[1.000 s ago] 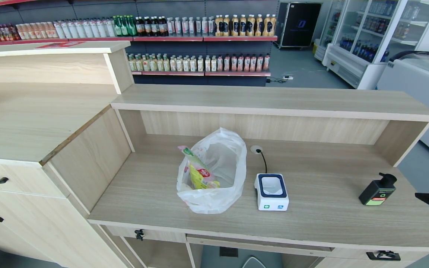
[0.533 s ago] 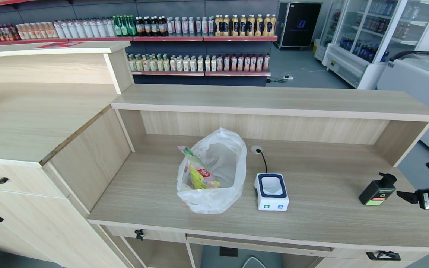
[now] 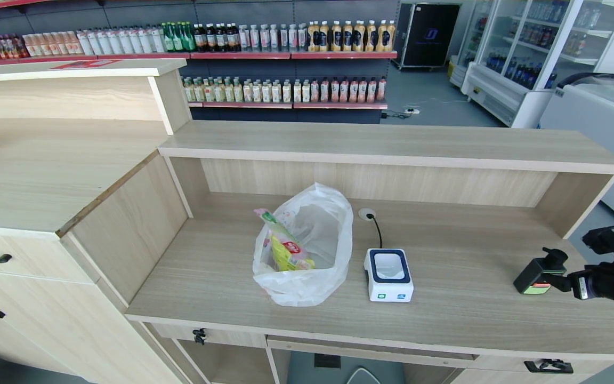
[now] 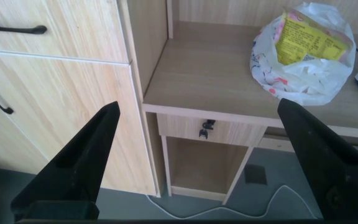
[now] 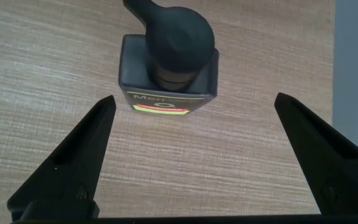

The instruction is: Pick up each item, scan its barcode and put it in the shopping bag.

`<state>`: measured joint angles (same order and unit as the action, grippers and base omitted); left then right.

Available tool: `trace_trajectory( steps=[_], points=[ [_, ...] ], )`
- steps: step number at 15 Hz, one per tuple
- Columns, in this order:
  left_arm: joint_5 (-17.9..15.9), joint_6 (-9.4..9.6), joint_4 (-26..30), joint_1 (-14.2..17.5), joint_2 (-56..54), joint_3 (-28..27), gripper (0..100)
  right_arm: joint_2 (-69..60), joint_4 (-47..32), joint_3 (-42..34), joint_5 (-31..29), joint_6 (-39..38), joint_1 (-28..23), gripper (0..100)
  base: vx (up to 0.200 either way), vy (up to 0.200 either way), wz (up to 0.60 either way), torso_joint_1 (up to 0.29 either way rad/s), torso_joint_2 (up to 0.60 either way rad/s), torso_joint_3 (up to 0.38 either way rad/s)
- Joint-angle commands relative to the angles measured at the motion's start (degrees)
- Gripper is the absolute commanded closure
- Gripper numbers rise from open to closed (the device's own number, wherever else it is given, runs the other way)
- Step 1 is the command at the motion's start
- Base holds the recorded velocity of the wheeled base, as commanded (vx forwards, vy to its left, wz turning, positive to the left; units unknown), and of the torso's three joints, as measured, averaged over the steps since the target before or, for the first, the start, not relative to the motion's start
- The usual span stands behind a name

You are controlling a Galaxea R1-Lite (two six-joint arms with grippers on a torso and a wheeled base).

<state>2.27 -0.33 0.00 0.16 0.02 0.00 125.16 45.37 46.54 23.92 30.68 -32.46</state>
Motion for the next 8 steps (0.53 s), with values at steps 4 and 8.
trace_trajectory(
  steps=[4,8],
  points=[
    [0.02,-0.02,0.00,0.02,-0.02,0.00,0,3.51,2.97,1.18,2.01,-0.10,1.79,0,0.000,0.000,0.00,0.000,0.00,0.000],
    [0.02,-0.02,0.00,0.02,-0.02,0.00,0,5.44,3.93,1.88,2.19,-0.19,2.67,0,0.000,0.000,0.00,0.000,0.00,0.000]
  ],
)
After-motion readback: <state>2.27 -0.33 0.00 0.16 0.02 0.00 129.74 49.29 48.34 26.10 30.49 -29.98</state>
